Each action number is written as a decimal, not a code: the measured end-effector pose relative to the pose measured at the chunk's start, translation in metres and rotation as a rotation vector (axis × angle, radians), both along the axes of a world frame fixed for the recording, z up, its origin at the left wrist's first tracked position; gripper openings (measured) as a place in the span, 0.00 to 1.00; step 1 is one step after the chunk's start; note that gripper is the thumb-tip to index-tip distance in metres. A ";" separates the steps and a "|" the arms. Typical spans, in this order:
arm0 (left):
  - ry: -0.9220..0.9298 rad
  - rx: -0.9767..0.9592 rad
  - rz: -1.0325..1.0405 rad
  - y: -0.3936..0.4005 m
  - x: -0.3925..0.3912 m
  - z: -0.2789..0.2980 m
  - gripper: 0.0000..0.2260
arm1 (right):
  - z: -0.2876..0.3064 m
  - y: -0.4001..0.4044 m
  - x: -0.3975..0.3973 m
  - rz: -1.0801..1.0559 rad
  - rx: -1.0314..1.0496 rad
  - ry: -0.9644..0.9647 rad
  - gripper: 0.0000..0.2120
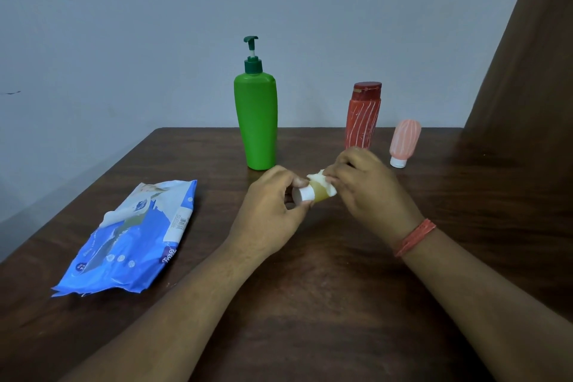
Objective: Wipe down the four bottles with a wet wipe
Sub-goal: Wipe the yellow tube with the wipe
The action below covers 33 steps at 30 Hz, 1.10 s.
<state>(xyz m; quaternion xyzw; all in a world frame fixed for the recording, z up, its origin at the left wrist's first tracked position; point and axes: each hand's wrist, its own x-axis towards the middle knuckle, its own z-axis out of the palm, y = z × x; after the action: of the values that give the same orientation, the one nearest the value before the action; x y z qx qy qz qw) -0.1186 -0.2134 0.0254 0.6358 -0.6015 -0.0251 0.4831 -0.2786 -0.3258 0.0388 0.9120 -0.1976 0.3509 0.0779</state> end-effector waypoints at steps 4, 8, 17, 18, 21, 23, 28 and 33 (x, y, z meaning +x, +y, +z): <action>0.100 0.016 0.029 0.001 0.001 0.003 0.11 | -0.001 -0.017 -0.014 -0.146 0.082 -0.097 0.10; 0.239 0.051 0.044 0.002 -0.001 0.006 0.11 | -0.005 -0.018 -0.014 -0.173 0.175 -0.191 0.09; 0.473 0.114 0.000 -0.003 0.000 -0.003 0.09 | -0.004 0.001 0.002 0.030 -0.013 -0.125 0.07; 0.493 0.111 0.000 -0.004 0.000 -0.003 0.09 | -0.003 -0.002 0.000 -0.013 0.014 -0.166 0.06; 0.546 0.091 -0.012 -0.005 -0.001 -0.003 0.08 | -0.001 0.002 -0.003 -0.032 0.053 -0.204 0.05; 0.587 0.073 -0.025 -0.005 -0.002 -0.003 0.09 | -0.004 0.012 0.001 0.073 0.003 -0.092 0.07; 0.672 0.042 -0.022 -0.004 0.000 -0.002 0.08 | -0.003 0.001 0.001 -0.006 0.042 -0.226 0.07; 0.780 0.031 -0.063 -0.006 0.000 -0.004 0.08 | -0.009 0.014 0.005 0.147 -0.045 -0.076 0.06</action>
<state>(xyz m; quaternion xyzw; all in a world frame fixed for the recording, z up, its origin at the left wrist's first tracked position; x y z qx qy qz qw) -0.1189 -0.2191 0.0210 0.5668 -0.3916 -0.2888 0.6648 -0.2739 -0.3116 0.0300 0.9080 -0.1252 0.3946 0.0651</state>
